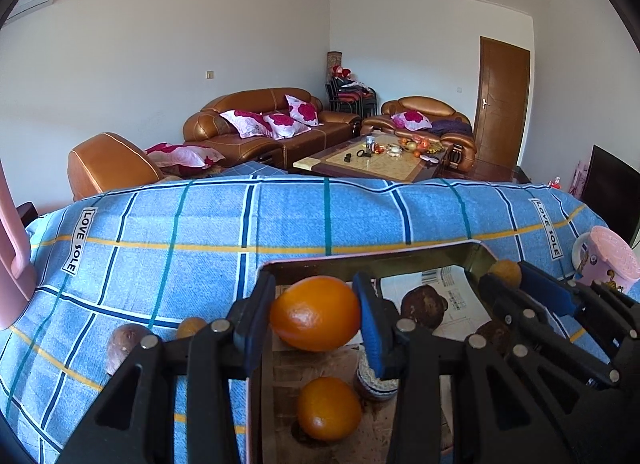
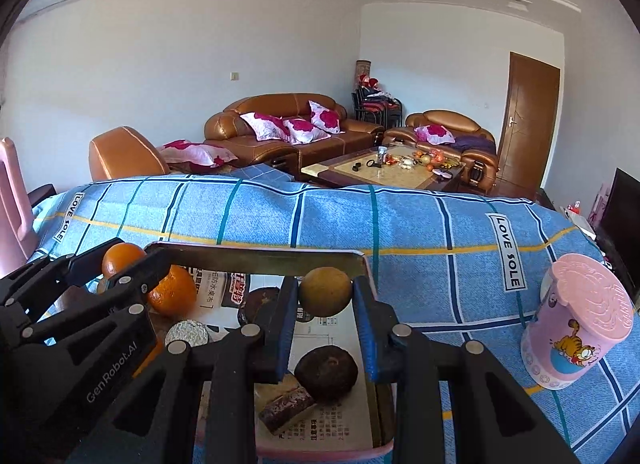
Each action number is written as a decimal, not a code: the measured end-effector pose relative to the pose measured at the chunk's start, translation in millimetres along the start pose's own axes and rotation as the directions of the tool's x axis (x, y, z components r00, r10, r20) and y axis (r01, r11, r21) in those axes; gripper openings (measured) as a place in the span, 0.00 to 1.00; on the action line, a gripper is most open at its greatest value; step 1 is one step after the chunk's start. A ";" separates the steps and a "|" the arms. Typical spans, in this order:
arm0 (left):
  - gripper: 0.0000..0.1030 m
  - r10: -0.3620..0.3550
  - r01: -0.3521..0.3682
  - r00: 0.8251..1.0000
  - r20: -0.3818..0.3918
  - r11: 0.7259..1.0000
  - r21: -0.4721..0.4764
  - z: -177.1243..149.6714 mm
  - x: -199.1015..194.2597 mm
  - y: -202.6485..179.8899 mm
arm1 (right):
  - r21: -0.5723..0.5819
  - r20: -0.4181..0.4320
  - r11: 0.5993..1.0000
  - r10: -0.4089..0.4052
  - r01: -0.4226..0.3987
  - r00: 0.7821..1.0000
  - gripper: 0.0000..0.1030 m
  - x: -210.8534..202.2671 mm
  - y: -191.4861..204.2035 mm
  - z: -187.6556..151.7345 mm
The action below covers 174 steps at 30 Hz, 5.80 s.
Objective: Organize fruits
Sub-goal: 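Lower the small fruit and orange into the tin and open both tools, then withdraw both open tools from the tin toward the loose fruits, then move the left tool to the purple passion fruit while the right tool approaches the small yellow fruit, then grasp the passion fruit with the left tool while the right tool grasps the small yellow fruit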
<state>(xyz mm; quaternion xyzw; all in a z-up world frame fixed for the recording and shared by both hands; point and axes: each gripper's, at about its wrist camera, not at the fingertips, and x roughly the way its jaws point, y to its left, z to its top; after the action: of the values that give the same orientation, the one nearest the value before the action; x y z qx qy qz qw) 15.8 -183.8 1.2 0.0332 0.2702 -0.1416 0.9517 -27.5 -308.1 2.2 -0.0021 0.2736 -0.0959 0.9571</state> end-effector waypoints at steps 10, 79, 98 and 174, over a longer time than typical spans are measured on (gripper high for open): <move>0.41 0.002 -0.002 1.000 -0.015 1.000 -0.002 -1.2 1.8 0.0 | -0.029 -0.056 0.994 0.105 -0.107 0.993 0.30 10.5 7.7 -2.5; 1.00 0.110 -0.115 0.989 0.103 0.992 0.047 -27.0 -58.2 0.4 | 0.248 0.236 0.966 -0.138 0.077 0.962 0.82 -69.8 -26.5 -25.0; 1.00 0.019 -0.035 0.994 0.111 0.988 0.150 -41.7 -85.4 -16.1 | 0.273 0.217 0.950 -0.214 0.151 0.952 0.82 -92.2 -14.6 -38.1; 0.51 0.215 -0.240 0.960 -0.181 0.962 -0.128 -17.7 4.6 207.4 | 0.126 0.052 0.990 0.059 -0.066 0.997 0.82 -22.8 138.8 -2.6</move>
<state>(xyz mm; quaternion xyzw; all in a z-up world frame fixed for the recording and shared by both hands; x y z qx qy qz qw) 70.2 16.1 -19.0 0.0049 0.3525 -0.0073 0.9358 -22.5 -167.5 4.1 0.0653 0.2436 -0.0830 0.9641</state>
